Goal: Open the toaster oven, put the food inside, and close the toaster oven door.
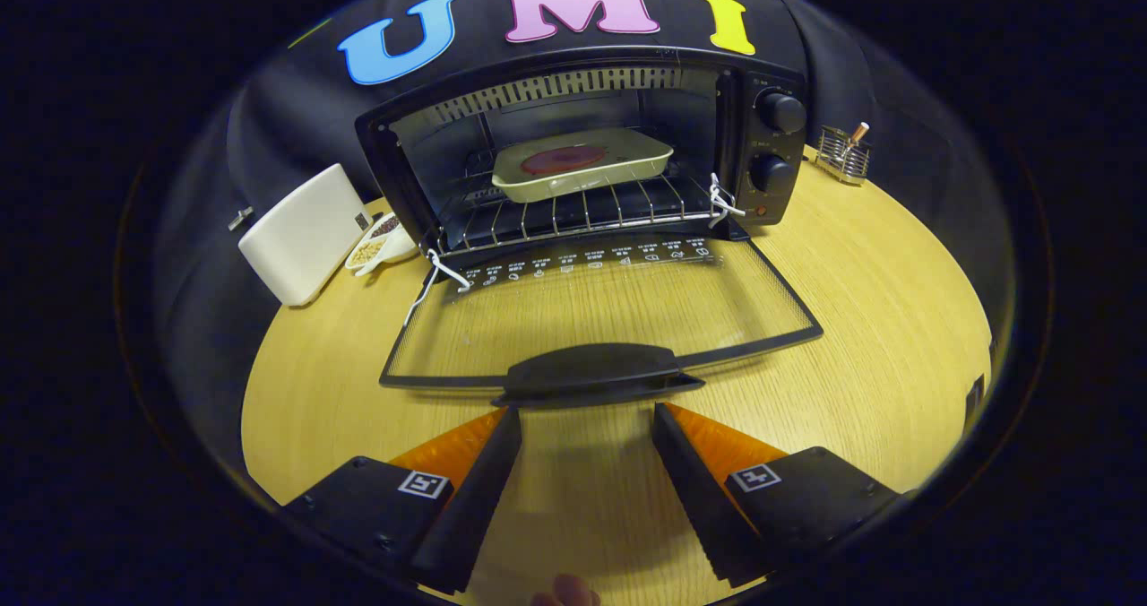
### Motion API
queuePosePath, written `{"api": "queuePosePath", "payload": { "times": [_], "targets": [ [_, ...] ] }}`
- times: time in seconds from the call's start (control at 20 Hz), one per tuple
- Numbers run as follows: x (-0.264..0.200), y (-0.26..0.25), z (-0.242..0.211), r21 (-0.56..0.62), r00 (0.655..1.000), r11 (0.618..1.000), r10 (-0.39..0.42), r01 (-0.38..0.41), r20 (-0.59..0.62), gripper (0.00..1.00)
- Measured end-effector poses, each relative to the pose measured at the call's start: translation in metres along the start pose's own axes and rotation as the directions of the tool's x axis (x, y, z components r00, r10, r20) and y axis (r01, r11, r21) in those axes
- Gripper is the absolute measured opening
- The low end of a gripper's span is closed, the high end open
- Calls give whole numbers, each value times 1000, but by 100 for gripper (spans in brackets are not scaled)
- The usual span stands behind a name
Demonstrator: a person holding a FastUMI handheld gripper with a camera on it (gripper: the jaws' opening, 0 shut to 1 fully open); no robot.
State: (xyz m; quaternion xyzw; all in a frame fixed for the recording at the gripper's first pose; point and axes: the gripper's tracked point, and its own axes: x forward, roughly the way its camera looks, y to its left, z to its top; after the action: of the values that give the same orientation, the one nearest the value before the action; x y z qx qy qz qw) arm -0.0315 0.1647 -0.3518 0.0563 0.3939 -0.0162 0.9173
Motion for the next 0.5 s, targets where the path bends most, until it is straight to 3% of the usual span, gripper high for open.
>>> {"api": "queuePosePath", "payload": {
  "times": [0.5],
  "targets": [
    [-29,3,28,20,999,999,32,-33,44,97]
  ]
}}
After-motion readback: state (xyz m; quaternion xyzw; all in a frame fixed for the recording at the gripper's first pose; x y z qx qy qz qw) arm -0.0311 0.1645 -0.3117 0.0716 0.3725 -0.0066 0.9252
